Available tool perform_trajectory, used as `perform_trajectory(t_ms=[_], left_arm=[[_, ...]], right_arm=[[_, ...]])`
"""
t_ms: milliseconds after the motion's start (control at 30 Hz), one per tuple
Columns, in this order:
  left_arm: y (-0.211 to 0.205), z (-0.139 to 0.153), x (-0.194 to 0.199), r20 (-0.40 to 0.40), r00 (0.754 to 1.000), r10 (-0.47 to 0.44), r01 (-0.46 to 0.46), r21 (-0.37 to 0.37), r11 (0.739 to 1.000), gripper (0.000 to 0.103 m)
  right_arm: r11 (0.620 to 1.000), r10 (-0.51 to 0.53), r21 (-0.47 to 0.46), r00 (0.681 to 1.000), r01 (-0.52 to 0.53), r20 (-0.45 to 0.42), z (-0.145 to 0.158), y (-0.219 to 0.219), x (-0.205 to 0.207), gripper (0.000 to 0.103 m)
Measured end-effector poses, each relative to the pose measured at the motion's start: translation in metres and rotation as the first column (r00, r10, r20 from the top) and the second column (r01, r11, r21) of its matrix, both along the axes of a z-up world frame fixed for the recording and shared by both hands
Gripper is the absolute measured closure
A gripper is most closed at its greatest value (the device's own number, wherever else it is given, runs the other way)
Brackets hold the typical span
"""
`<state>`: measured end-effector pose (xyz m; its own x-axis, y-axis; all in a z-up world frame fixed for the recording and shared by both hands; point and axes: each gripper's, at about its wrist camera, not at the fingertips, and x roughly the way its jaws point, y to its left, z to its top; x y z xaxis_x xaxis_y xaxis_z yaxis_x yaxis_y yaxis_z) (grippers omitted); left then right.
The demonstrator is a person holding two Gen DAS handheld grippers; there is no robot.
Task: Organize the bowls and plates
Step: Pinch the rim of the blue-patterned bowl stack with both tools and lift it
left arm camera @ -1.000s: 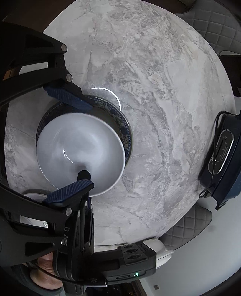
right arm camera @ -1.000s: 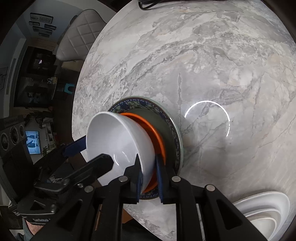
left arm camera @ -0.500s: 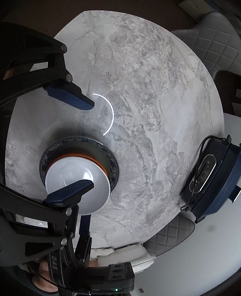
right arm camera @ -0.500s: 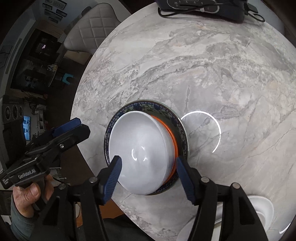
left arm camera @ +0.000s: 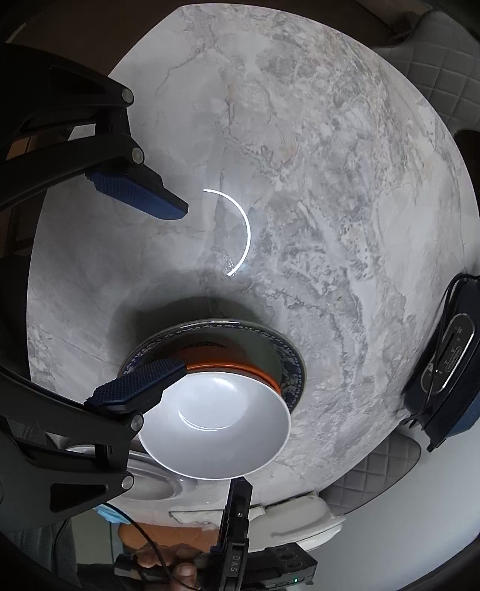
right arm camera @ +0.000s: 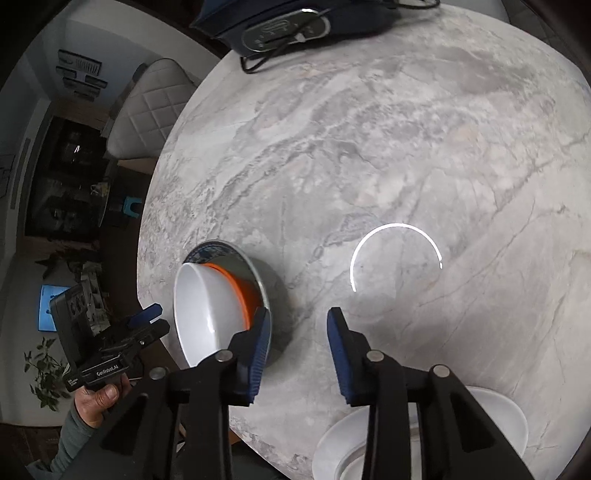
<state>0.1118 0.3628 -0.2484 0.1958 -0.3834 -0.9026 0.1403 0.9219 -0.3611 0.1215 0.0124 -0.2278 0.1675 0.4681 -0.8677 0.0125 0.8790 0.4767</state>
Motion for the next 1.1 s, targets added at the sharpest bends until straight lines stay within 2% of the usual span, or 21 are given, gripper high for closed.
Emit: perform_trajectory(t_ms=[200,333,400,433,500,567,700,1000,1067,1100], left_arm=[[-0.006,-0.011,0.006,-0.018,1.0,-0.025,0.025,0.009,1.0,0.028],[-0.012,-0.015,0.012,-0.016,0.998,-0.058,0.059,0.028,0.998,0.029],[-0.015,-0.016,0.014,-0.014,0.997,-0.07,0.071,0.035,0.997,0.036],[-0.017,-0.018,0.016,-0.017,0.997,-0.073,0.073,0.035,0.997,0.045],[-0.019,-0.021,0.02,-0.022,0.997,-0.069,0.07,0.021,0.997,0.051],[-0.024,-0.022,0.023,-0.023,0.996,-0.087,0.087,0.006,0.996,0.065],[-0.03,-0.027,0.026,-0.042,0.994,-0.097,0.096,-0.013,0.995,0.07],[-0.035,-0.033,0.029,-0.06,0.992,-0.113,0.111,-0.034,0.993,0.071],[-0.038,-0.033,0.028,-0.059,0.989,-0.132,0.13,-0.037,0.991,0.077],[-0.04,-0.033,0.028,-0.062,0.989,-0.138,0.136,-0.033,0.99,0.077]], right_arm=[[0.995,0.067,0.073,0.997,-0.065,-0.024,-0.018,0.018,-0.003,0.067],[0.993,0.092,0.081,0.995,-0.089,-0.031,-0.026,0.03,-0.002,0.067],[0.992,0.108,0.068,0.994,-0.105,-0.033,-0.03,0.035,0.0,0.068],[0.992,0.111,0.067,0.993,-0.109,-0.031,-0.031,0.035,0.001,0.068],[0.991,0.115,0.067,0.993,-0.113,-0.032,-0.033,0.035,0.004,0.068],[0.992,0.114,0.065,0.993,-0.112,-0.035,-0.035,0.033,0.005,0.069],[0.988,0.137,0.084,0.99,-0.133,-0.038,-0.04,0.034,0.004,0.072],[0.982,0.161,0.096,0.987,-0.161,0.006,-0.047,0.035,0.011,0.077],[0.98,0.178,0.089,0.984,-0.178,0.018,-0.045,0.036,0.013,0.078],[0.978,0.188,0.088,0.982,-0.19,0.024,-0.044,0.038,0.013,0.082]])
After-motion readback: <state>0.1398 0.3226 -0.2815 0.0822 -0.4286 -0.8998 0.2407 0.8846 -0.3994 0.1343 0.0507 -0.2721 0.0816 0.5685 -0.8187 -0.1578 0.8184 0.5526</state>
